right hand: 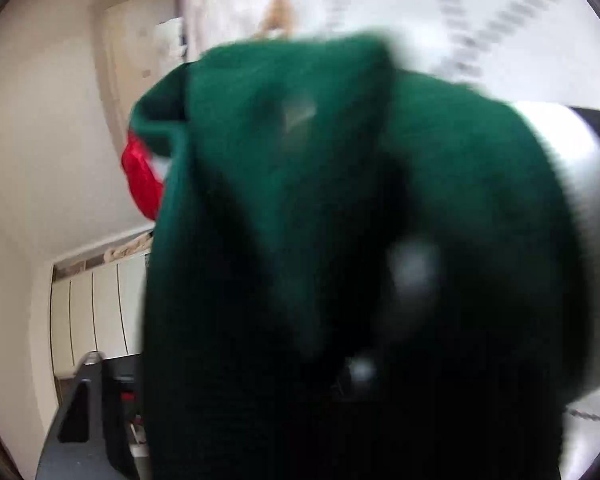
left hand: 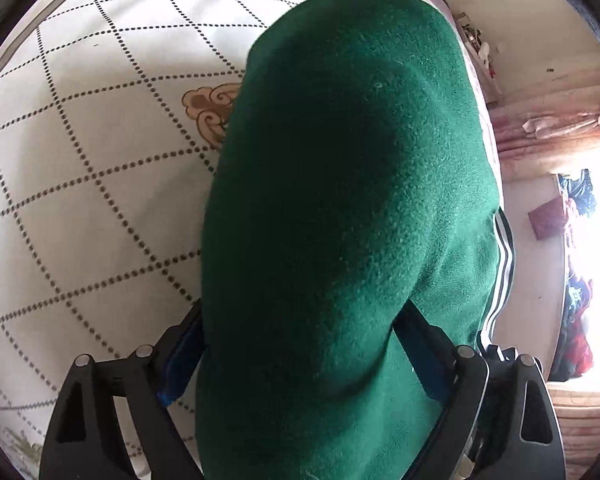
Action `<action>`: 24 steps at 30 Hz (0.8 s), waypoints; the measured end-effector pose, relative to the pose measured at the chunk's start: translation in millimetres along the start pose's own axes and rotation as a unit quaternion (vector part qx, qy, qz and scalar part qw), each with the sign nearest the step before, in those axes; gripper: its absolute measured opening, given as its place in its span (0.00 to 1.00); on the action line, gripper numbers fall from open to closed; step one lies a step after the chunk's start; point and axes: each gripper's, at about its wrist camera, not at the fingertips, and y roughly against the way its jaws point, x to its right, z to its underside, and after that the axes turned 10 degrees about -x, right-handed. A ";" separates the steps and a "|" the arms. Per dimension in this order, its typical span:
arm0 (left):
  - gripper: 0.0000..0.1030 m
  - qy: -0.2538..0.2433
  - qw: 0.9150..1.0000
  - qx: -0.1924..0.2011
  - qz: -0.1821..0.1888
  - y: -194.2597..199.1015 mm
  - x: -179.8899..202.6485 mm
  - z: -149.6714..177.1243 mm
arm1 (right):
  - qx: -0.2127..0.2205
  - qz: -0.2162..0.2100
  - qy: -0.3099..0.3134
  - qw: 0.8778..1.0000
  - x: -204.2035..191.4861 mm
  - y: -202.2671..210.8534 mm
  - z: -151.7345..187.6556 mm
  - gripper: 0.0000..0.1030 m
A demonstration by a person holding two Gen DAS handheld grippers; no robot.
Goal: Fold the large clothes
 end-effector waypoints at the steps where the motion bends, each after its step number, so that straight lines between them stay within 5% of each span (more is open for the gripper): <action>1: 0.86 0.001 1.000 0.007 0.004 0.5 0.7 -1.5 | 0.004 -0.001 0.003 1.000 -3.3 -3.7 -0.2 0.73; 2: 0.86 0.001 1.000 0.019 0.008 1.8 1.6 -0.3 | 0.007 0.004 -0.002 1.000 -4.6 -7.5 -0.5 0.46; 4: 0.76 0.003 0.999 0.047 0.016 9.3 3.2 0.4 | 0.010 -0.009 -0.005 1.000 -9.5 -14.8 0.4 0.34; 9: 0.52 -0.008 0.997 0.075 0.021 24.8 17.1 2.6 | 0.017 0.003 0.036 0.999 -58.1 -18.1 8.1 0.29; 17: 0.46 -0.012 0.994 0.100 0.043 54.1 45.6 -3.8 | 0.026 0.001 0.089 0.996 -135.7 -29.2 4.7 0.28; 24: 0.46 -0.033 0.991 0.120 0.049 77.4 56.2 -43.9 | 0.038 -0.010 0.119 0.992 -190.7 -49.7 -24.8 0.28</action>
